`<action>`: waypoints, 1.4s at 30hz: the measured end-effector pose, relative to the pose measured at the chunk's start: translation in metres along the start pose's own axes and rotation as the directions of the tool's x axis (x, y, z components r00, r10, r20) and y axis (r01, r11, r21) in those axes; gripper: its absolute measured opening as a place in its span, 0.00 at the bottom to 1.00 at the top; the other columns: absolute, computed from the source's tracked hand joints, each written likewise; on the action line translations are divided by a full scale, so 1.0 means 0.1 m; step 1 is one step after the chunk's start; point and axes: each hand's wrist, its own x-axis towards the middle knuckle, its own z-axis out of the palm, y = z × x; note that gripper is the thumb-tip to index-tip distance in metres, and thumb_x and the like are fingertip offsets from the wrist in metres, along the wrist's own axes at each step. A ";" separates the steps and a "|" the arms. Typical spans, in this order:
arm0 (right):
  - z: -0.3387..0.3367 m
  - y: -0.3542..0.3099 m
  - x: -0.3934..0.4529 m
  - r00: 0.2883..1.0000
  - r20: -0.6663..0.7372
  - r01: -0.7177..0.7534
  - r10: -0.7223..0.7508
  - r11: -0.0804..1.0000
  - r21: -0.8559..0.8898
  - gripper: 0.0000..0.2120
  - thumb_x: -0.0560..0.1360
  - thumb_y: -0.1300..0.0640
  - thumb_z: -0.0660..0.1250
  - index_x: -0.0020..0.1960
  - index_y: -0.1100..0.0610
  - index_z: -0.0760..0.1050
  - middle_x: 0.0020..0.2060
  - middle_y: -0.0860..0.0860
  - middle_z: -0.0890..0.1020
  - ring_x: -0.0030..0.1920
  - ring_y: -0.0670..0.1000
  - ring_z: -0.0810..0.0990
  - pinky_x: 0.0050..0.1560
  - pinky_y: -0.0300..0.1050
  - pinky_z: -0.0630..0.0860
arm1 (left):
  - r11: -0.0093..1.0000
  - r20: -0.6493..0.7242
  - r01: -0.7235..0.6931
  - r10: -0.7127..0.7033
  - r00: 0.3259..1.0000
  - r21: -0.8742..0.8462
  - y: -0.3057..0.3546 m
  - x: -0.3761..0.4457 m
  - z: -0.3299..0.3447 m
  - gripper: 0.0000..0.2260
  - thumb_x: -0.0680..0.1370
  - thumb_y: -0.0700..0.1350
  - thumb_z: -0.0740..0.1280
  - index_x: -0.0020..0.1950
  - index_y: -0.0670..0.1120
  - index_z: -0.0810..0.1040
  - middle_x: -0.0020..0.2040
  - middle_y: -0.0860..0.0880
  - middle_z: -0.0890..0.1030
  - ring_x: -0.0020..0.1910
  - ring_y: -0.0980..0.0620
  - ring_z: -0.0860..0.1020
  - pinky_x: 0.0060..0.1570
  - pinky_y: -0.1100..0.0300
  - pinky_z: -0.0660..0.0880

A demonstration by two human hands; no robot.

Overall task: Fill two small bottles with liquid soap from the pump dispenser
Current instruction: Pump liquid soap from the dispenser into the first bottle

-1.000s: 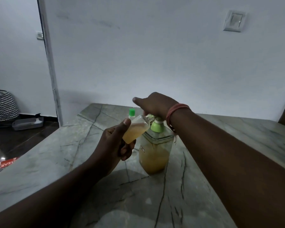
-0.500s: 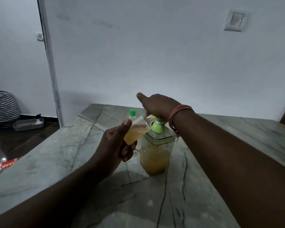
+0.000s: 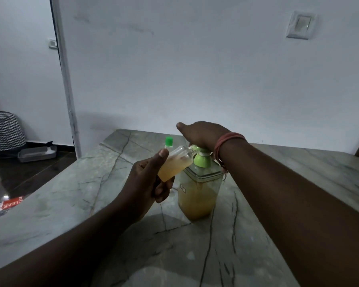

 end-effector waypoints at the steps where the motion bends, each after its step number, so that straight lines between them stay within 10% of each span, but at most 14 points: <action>1: 0.01 0.01 0.01 1.000 0.007 -0.005 0.005 1.000 -0.027 0.28 0.81 0.40 0.47 0.69 0.58 0.70 0.68 0.57 0.71 0.63 0.56 0.71 0.58 0.46 0.66 | 1.000 -0.004 -0.004 0.004 1.000 -0.001 0.00 0.00 0.00 0.30 0.70 0.70 0.75 0.54 0.45 0.87 0.31 0.44 0.76 0.23 0.55 0.68 0.23 0.63 0.67; 10: -0.05 -0.02 0.00 1.000 -0.024 0.011 -0.015 0.990 -0.140 0.25 0.77 0.39 0.57 0.63 0.56 0.75 0.62 0.54 0.77 0.48 0.52 0.75 0.40 0.43 0.66 | 1.000 0.004 -0.002 0.001 1.000 0.026 0.01 0.01 -0.01 0.31 0.70 0.71 0.74 0.54 0.44 0.87 0.30 0.44 0.75 0.23 0.55 0.67 0.23 0.62 0.67; 17: 0.01 0.06 0.01 0.997 -0.069 -0.009 0.018 0.993 0.119 0.21 0.76 0.40 0.58 0.46 0.56 0.80 0.34 0.50 0.74 0.32 0.49 0.72 0.29 0.40 0.61 | 1.000 -0.004 -0.003 0.003 1.000 0.014 0.01 0.03 -0.03 0.33 0.71 0.70 0.74 0.55 0.41 0.85 0.29 0.44 0.75 0.22 0.54 0.68 0.23 0.63 0.67; 42: -0.06 0.04 0.02 0.999 -0.044 -0.013 0.015 0.999 0.040 0.13 0.74 0.46 0.63 0.39 0.55 0.72 0.37 0.51 0.78 0.32 0.49 0.75 0.28 0.40 0.67 | 1.000 0.000 0.009 -0.009 1.000 0.011 0.00 0.02 0.01 0.27 0.75 0.66 0.70 0.58 0.44 0.87 0.30 0.46 0.75 0.23 0.55 0.67 0.23 0.63 0.66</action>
